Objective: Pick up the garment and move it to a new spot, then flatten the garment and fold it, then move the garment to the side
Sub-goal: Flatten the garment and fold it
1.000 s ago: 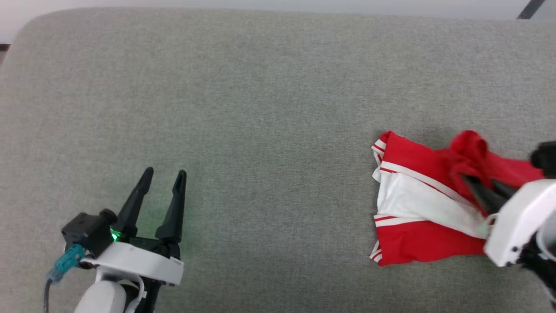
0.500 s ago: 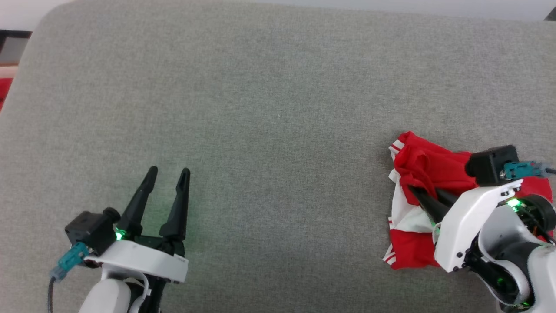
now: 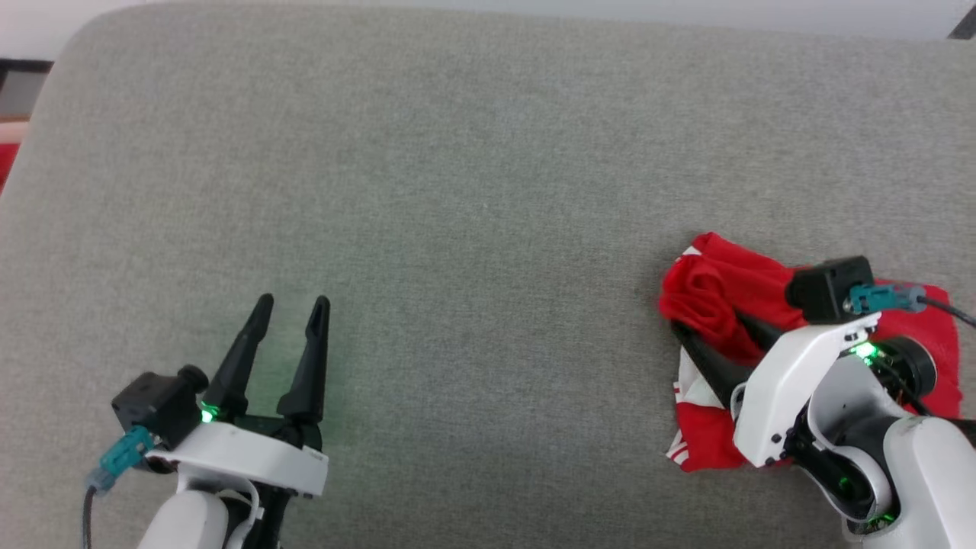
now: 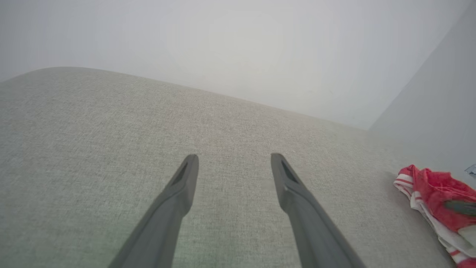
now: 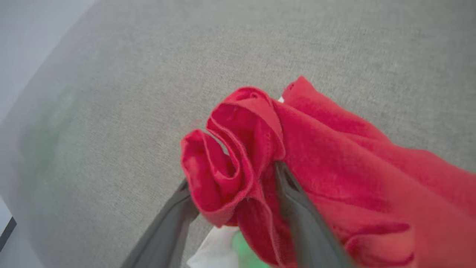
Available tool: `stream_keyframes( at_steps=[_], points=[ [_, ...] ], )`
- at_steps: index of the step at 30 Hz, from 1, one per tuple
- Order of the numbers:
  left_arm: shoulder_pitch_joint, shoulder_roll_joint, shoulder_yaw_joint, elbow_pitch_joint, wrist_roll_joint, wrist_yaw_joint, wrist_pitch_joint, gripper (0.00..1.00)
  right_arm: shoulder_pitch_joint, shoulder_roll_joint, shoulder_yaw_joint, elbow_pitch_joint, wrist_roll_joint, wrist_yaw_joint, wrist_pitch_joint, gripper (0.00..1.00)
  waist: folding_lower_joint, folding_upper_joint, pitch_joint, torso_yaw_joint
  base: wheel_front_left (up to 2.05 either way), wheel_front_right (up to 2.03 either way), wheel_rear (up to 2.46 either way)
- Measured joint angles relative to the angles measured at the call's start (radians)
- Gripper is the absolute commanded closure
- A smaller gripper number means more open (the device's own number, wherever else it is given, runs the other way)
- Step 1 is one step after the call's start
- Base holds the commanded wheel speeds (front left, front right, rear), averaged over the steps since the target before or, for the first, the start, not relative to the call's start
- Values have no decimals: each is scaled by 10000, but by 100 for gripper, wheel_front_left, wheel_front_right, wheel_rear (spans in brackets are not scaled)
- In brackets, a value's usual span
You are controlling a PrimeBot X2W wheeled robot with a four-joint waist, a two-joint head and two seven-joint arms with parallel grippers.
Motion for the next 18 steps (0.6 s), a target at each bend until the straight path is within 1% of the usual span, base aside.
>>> stream_keyframes(
  at_steps=[8, 14, 18],
  points=[
    [222, 25, -15, 38, 23, 0, -2, 0, -72, -178, -173, -550, 391, 0, -159, 0, 0, 0, -412, -368, 0, 0, 0],
    [403, 61, -67, 92, 52, 0, -2, 0, 152, -405, -823, -811, 560, 0, -391, 0, 0, 0, -767, -725, 0, 0, 0],
    [538, 81, -151, 173, 50, 0, 0, 0, 424, -504, -1221, -811, 715, 0, -840, 0, 0, 0, -987, -967, 0, 0, 0]
  ],
)
